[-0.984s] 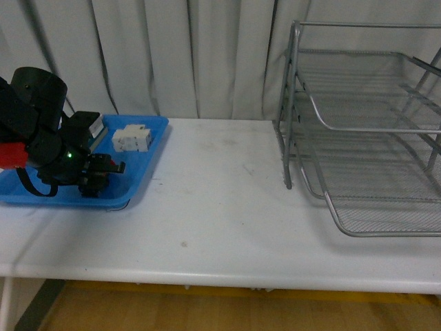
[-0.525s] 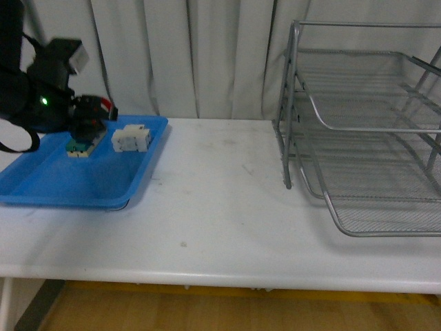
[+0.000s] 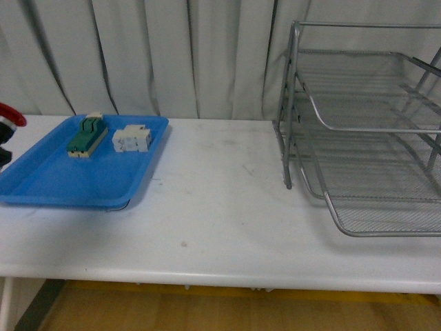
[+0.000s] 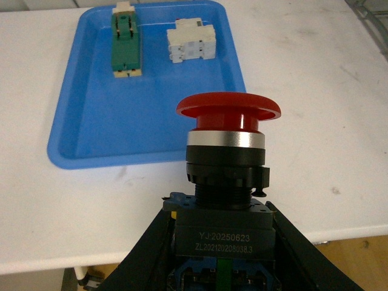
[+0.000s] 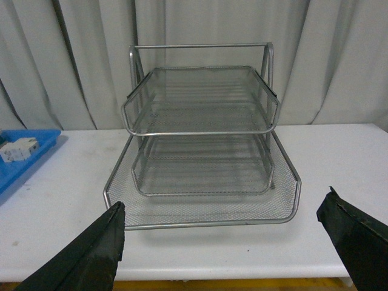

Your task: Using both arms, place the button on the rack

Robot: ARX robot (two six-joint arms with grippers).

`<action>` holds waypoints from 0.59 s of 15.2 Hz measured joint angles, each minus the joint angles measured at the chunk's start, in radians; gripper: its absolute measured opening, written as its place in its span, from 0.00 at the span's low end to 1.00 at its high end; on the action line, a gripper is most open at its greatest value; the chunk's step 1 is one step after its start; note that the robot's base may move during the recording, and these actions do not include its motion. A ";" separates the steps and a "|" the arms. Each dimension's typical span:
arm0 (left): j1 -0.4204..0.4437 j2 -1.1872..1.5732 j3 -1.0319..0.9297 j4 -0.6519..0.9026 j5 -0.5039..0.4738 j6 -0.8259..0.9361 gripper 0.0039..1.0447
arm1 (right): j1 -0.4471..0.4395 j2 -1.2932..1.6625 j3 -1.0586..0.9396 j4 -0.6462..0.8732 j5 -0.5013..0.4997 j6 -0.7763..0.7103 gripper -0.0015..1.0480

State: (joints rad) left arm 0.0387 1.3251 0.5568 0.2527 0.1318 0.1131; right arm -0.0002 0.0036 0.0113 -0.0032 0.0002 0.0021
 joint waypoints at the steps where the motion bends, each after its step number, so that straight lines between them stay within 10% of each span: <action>1: 0.021 -0.035 -0.031 0.003 0.009 0.000 0.34 | 0.000 0.000 0.000 0.000 0.000 0.000 0.94; 9: 0.050 0.022 -0.084 0.087 0.038 -0.008 0.34 | 0.000 0.000 0.000 0.000 -0.001 0.000 0.94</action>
State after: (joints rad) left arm 0.0887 1.3468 0.4728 0.3393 0.1699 0.1047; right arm -0.0002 0.0036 0.0113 -0.0029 -0.0006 0.0021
